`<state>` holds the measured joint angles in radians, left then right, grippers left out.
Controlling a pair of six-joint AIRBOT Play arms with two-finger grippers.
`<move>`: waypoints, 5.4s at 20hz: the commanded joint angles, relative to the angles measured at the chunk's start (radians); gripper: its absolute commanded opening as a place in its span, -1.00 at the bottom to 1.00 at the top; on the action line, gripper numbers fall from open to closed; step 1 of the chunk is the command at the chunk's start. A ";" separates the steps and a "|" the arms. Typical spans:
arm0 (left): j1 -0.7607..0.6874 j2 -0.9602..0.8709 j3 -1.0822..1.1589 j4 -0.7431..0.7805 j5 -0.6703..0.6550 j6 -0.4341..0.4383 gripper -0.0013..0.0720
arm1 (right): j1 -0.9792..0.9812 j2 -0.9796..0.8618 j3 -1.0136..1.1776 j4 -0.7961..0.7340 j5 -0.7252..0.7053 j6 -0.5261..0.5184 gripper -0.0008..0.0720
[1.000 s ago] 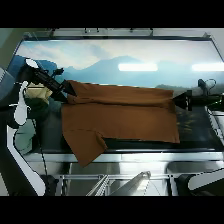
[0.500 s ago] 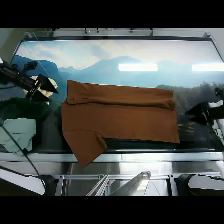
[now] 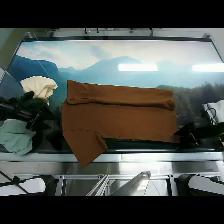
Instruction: Fold the shirts.
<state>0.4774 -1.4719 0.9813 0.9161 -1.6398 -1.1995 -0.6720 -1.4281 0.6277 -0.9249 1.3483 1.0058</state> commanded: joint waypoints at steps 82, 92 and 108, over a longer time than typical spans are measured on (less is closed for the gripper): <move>-0.705 -0.558 0.916 -0.120 0.277 -0.134 -0.92 | 0.364 -0.474 0.784 0.209 0.043 0.039 -0.94; -1.065 -0.777 1.081 -0.105 0.481 -0.269 -0.92 | 0.195 -0.336 1.155 0.246 0.415 0.087 -0.94; -0.679 -0.433 1.047 -0.811 0.089 0.002 -0.92 | 0.705 -0.312 1.153 0.443 0.167 0.154 -0.93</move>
<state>-0.3450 -2.0644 2.0342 0.2234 -1.3258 -1.2560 -0.1188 -1.7134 1.7813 -0.4274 1.6661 1.1358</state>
